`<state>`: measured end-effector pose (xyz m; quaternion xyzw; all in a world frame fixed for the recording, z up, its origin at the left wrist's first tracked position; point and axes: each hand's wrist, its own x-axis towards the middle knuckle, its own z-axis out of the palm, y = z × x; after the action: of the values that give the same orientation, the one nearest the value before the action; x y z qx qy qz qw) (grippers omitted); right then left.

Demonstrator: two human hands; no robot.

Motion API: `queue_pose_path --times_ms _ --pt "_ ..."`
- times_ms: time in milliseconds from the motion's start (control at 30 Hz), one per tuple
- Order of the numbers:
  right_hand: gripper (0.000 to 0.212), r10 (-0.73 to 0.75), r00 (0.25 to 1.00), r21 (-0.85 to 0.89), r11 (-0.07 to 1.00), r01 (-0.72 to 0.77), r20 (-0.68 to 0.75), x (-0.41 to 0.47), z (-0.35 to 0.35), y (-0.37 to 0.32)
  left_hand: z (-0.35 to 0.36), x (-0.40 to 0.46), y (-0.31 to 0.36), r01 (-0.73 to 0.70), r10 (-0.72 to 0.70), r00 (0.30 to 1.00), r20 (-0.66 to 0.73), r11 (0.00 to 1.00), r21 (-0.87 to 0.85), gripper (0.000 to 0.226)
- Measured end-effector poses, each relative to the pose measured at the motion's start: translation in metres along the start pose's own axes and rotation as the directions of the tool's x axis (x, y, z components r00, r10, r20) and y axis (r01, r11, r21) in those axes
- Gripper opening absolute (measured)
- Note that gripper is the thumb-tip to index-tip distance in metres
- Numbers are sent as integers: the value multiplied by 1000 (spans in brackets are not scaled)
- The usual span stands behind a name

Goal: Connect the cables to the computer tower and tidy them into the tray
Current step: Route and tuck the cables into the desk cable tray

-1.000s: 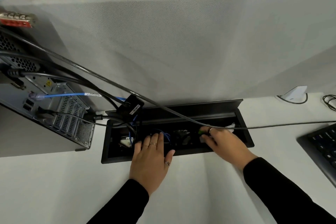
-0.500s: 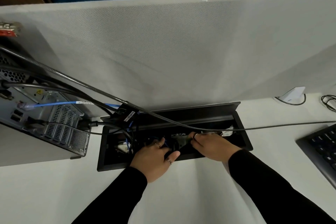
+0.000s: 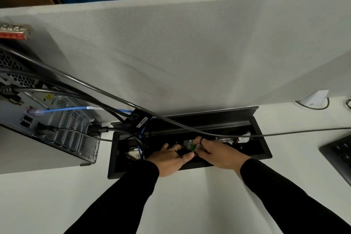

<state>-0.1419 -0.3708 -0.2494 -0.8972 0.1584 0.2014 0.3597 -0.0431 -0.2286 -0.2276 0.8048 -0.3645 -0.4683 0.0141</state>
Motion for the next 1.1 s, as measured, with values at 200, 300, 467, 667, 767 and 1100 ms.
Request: queue_pose_path --times_ms 200,300,467,667,767,1100 --pt "15 69 990 -50 997 -64 123 5 -4 -7 3 6 -5 -3 0 998 -59 999 -53 56" --pt "13 61 988 -57 997 -54 142 4 -5 -5 6 5 -9 -101 98 986 -133 995 -12 53" --pt "27 81 975 -13 997 -80 206 6 -5 -7 14 -1 -25 -250 271 891 -363 963 105 46" --pt "35 146 952 8 988 -154 269 6 -8 -9 13 -15 -25 -236 230 882 -411 971 37 31" --pt "37 58 977 56 996 -71 205 0 -8 -7 11 -15 -25 -187 194 918 -345 981 54 33" --pt "26 18 992 -140 990 1 128 0 -1 -7 14 1 -16 -65 66 987 -148 998 13 79"
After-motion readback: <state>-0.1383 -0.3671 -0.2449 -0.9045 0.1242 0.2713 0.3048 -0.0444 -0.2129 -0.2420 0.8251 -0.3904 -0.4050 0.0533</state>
